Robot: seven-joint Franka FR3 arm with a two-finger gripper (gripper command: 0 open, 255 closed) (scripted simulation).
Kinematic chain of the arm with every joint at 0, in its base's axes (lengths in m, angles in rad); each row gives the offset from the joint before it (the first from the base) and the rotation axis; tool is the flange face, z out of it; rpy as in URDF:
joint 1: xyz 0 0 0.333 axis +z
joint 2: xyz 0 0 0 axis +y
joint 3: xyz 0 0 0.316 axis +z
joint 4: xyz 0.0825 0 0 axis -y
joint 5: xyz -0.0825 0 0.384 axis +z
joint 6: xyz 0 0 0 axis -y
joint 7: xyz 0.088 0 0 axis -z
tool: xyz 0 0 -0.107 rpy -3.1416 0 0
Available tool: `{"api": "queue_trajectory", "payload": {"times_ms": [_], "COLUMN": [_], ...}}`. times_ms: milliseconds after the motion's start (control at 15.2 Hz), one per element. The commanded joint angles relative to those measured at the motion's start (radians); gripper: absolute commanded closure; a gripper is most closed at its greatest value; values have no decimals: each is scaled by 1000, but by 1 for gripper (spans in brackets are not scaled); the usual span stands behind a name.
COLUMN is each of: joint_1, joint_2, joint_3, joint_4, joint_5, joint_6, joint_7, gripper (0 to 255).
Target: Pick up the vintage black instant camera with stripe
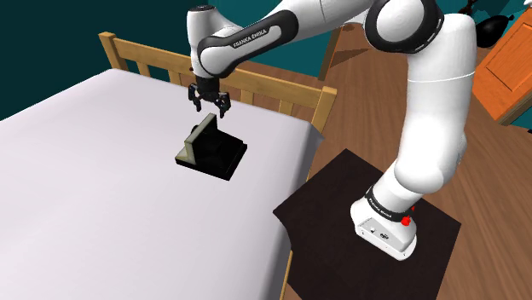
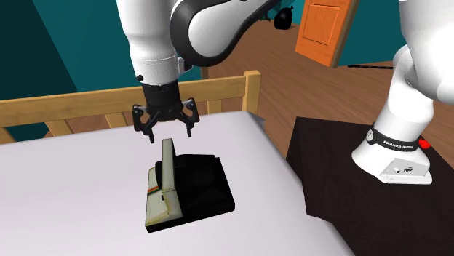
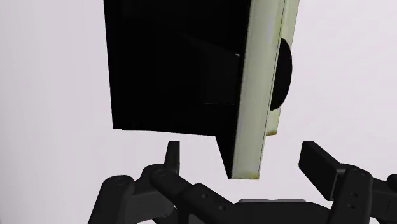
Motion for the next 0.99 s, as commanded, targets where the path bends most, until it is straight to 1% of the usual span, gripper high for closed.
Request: {"api": "queue_trajectory", "payload": {"times_ms": [0, 462, 594, 660, 924], "joint_1": [24, 33, 34, 34, 33], "joint_2": [86, 133, 137, 138, 137], "joint_3": [-25, -41, -42, -42, -42], "joint_4": [97, 74, 72, 73, 70], "joint_5": [-13, -33, -35, -35, -35], "joint_6": [-12, 56, 61, 61, 63], "joint_7": [52, 63, 64, 65, 64], "gripper": [0, 0, 0, 255, 255]}}
